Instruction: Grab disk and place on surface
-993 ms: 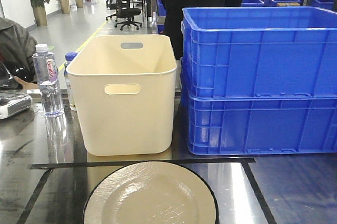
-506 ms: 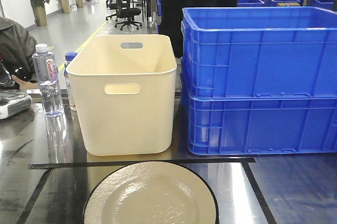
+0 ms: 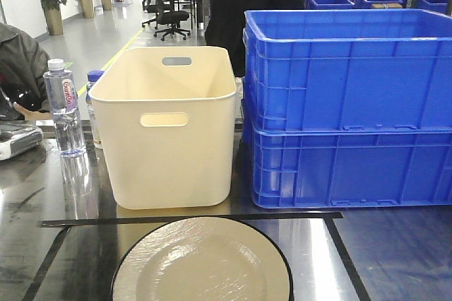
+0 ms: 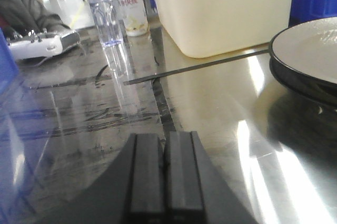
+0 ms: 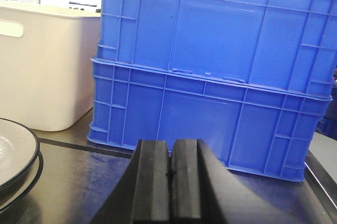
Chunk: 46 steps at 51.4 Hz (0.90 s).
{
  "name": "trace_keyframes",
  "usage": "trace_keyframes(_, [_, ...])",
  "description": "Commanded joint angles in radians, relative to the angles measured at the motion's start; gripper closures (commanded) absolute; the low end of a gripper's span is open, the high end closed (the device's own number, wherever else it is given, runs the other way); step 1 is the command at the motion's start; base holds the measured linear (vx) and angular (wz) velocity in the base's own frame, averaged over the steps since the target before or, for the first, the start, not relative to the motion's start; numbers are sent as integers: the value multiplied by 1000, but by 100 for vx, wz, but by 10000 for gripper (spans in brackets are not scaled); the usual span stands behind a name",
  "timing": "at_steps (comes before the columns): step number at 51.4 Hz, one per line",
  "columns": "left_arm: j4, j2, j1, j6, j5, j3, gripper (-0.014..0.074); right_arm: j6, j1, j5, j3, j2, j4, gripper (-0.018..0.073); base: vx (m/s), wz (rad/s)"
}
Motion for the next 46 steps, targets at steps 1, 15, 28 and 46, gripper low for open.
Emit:
trace_keyframes(1, [10, -26, -2, -5, -226, 81, 604, -1, -3, -89, -29, 6, 0, 568, 0, 0])
trace_keyframes(15, [14, -23, -2, -36, -419, 270, 604, -1, -3, -88, -29, 6, 0, 568, 0, 0])
trace_keyframes(28, [11, -22, -2, -36, -418, 270, 604, -1, -3, -87, -29, 6, 0, 568, 0, 0])
trace_keyframes(46, [11, -22, -2, -36, -418, 270, 604, -1, -3, -87, -29, 6, 0, 568, 0, 0])
